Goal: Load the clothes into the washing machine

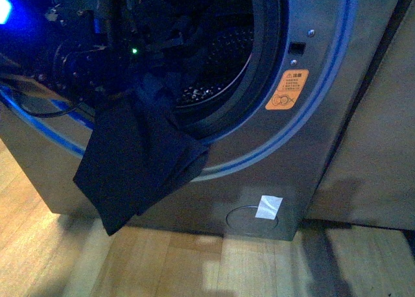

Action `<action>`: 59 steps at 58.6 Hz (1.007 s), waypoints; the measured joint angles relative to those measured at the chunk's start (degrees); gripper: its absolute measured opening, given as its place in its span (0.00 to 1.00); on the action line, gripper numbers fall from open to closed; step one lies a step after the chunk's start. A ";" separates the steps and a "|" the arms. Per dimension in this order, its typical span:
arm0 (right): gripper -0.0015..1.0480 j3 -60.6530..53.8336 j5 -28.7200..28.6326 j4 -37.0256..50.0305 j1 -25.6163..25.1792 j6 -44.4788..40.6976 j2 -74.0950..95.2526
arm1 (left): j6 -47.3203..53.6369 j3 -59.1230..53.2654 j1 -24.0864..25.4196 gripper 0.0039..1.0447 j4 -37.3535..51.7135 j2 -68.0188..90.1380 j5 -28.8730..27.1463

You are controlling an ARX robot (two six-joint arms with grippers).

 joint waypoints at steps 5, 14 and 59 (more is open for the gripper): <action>0.02 -1.16 0.02 -0.15 -0.04 0.02 -1.55 | 0.15 6.80 -0.31 0.10 -3.19 4.37 -1.09; 0.02 -2.45 0.00 -0.85 -0.04 0.00 -3.56 | 0.72 15.98 -0.79 0.10 -7.13 9.51 -2.56; 0.02 -6.78 -0.13 -11.96 -0.04 0.00 -18.95 | 14.36 48.24 0.50 0.10 -14.27 24.52 -16.92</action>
